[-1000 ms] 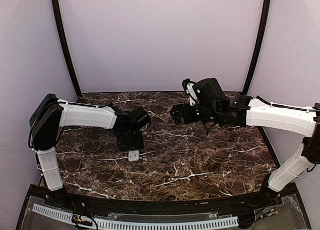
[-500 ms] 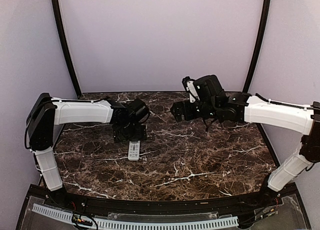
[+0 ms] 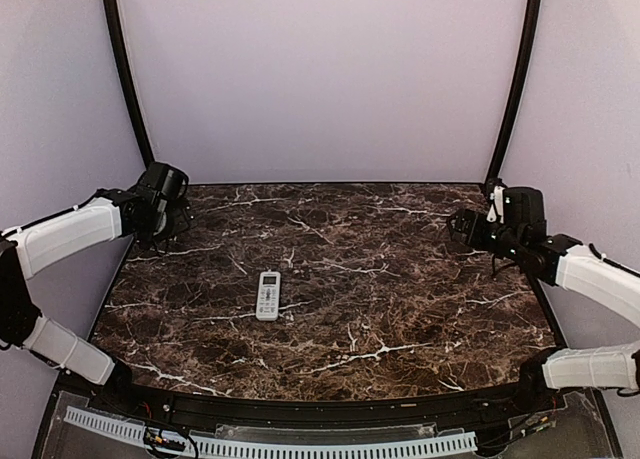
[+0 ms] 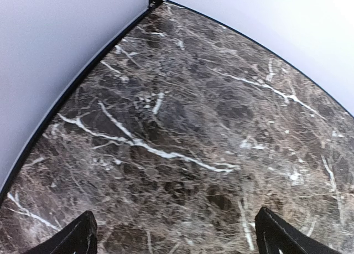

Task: Load the batteries into the remote control
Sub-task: Reset both arms

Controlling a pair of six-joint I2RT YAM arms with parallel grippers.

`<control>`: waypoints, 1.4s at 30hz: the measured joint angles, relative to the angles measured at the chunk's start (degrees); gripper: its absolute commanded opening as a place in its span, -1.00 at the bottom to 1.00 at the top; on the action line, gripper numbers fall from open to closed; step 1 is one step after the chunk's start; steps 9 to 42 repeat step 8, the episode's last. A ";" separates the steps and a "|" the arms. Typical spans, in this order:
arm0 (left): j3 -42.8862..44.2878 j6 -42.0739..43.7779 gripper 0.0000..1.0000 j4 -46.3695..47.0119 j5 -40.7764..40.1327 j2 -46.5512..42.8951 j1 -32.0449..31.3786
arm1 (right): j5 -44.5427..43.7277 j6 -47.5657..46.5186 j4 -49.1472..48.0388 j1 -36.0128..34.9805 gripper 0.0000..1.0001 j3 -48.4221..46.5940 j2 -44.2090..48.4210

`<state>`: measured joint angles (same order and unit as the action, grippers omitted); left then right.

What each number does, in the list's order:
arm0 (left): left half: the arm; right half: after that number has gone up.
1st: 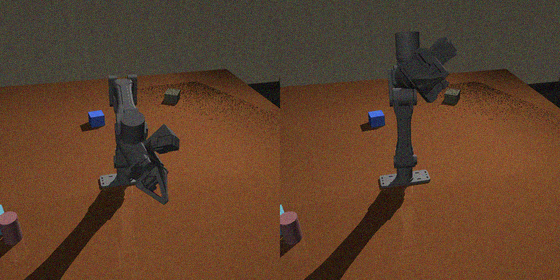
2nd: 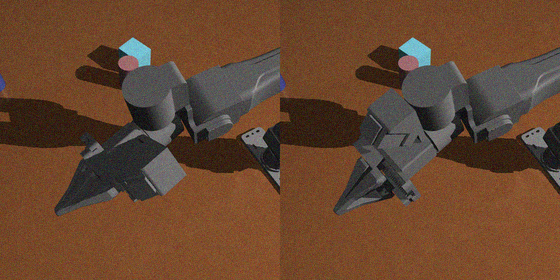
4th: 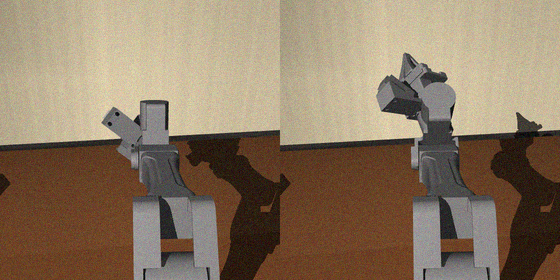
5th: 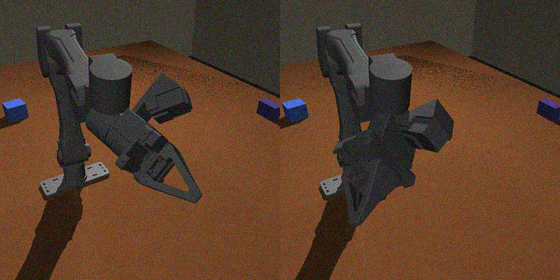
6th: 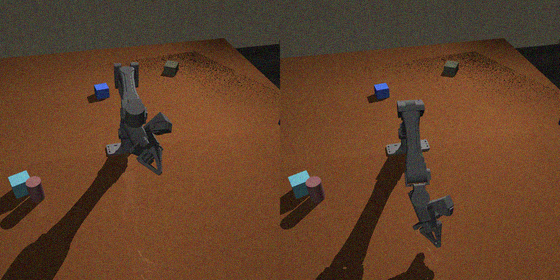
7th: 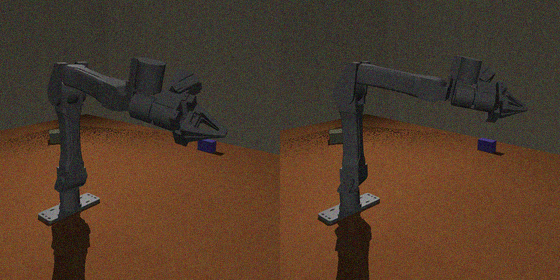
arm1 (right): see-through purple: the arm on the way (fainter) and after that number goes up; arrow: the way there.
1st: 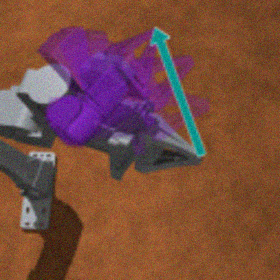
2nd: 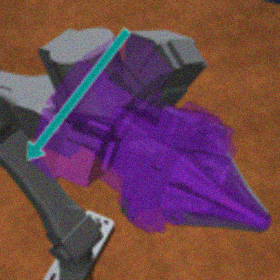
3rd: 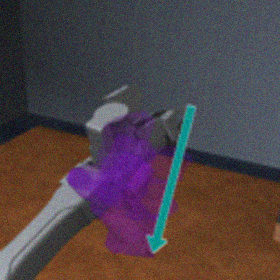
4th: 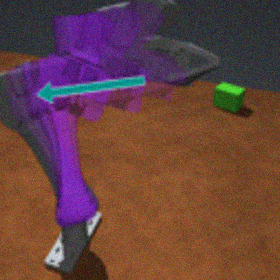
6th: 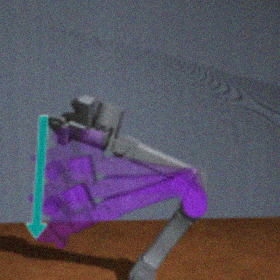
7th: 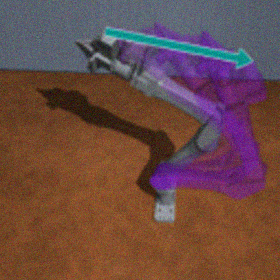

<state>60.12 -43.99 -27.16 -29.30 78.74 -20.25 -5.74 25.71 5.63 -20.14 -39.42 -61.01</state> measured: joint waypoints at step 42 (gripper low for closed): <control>-6.27 -5.31 0.98 -0.83 -13.38 1.27 -0.02 | -2.01 6.54 -4.07 1.73 0.97 12.72 7.54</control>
